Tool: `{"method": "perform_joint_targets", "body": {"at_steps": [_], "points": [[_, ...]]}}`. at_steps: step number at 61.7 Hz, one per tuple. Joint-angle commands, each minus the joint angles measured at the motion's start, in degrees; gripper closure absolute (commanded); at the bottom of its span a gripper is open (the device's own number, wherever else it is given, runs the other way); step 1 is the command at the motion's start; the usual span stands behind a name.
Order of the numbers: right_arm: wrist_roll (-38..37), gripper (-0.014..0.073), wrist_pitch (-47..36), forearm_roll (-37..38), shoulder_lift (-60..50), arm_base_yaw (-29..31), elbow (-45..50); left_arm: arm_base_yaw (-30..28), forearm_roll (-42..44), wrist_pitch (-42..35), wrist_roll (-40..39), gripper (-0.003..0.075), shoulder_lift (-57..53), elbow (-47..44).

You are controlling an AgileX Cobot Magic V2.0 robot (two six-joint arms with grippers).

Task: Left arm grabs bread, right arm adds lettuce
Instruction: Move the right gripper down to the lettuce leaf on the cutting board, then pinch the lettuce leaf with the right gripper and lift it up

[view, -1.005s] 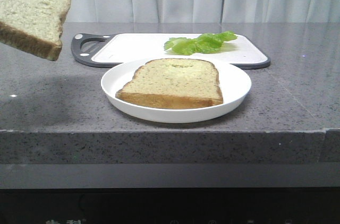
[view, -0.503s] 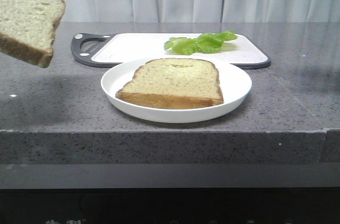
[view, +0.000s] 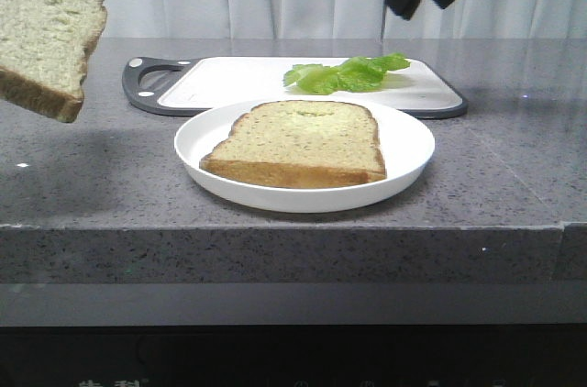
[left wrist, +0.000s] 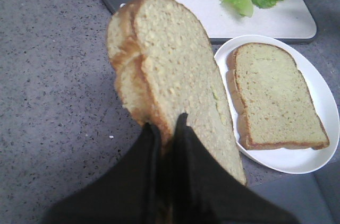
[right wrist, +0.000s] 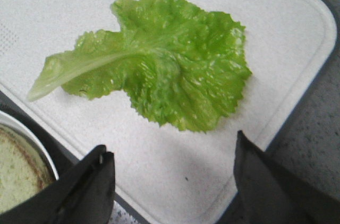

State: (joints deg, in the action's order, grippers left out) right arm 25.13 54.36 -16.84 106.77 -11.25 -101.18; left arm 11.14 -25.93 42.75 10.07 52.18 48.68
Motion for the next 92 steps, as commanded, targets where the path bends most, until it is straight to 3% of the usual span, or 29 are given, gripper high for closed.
{"method": "perform_joint_targets", "body": {"at_steps": [1,26,44,62,83,92], "points": [[0.93,0.0084,2.93,-1.52,1.41,-0.31,-7.74,-0.38,-1.45,-3.62,0.21,0.0739,-0.77,1.59],[0.93,0.0084,11.22,-0.81,12.47,-1.76,-20.58,-0.38,-1.45,-3.62,0.21,0.0739,-0.66,1.59],[0.93,0.0084,12.69,4.13,12.83,-1.76,-21.25,-0.38,-1.45,-3.62,0.21,0.0739,-0.66,1.59],[0.93,0.0089,12.56,3.47,13.85,-1.76,-21.31,-0.38,-1.45,-3.62,0.21,0.0739,-0.66,1.59],[0.93,0.0376,12.64,3.42,13.85,-1.76,-21.31,-0.38,-1.45,-3.62,0.21,0.0739,-0.66,1.59],[0.93,0.0571,12.68,3.42,13.85,-1.76,-21.31,-0.38,-1.45,-3.62,0.21,0.0739,-0.66,1.59]]}}
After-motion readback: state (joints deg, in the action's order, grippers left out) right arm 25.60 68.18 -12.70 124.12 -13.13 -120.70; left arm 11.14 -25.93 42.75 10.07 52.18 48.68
